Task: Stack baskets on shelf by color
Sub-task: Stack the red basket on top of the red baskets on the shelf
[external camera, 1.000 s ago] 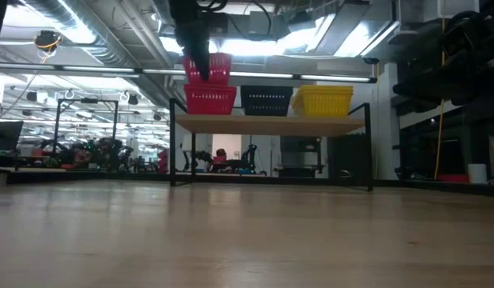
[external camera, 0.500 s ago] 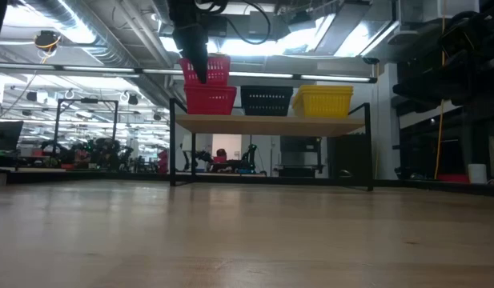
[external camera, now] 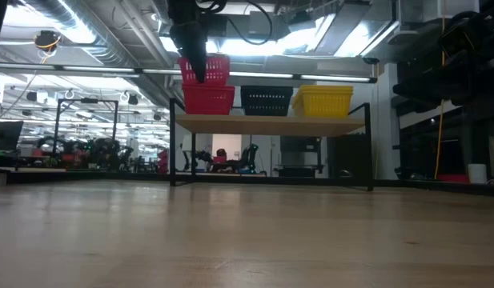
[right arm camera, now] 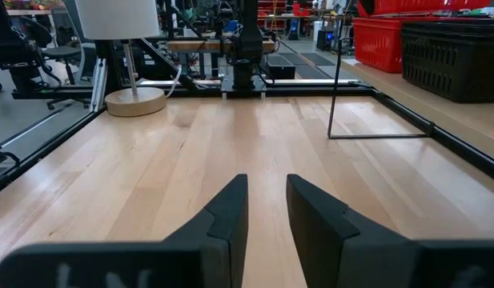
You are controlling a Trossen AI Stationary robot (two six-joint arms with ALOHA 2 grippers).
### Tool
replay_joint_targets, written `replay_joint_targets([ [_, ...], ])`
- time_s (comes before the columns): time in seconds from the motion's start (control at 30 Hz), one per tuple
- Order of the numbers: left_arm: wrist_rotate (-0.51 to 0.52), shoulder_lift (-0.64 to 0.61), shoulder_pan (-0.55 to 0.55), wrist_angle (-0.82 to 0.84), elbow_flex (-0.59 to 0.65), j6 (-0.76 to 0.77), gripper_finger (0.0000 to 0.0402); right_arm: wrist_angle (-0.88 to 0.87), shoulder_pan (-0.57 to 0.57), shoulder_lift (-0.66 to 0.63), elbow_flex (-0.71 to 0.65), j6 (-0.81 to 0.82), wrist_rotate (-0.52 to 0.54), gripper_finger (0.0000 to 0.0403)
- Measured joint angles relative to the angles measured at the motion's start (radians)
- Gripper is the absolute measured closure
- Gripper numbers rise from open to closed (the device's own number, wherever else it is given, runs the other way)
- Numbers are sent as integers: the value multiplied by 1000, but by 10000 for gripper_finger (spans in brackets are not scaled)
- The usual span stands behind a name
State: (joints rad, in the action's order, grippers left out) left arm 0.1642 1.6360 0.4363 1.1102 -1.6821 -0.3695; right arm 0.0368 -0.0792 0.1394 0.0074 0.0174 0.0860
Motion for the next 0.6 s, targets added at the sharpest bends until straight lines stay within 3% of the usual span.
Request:
replay_joint_targets([
  [0.33,2,0,-25,1,0,70,401,0,0,0,0,0,0,315],
  [0.6,2,0,-26,-6,0,29,401,0,0,0,0,0,0,315],
])
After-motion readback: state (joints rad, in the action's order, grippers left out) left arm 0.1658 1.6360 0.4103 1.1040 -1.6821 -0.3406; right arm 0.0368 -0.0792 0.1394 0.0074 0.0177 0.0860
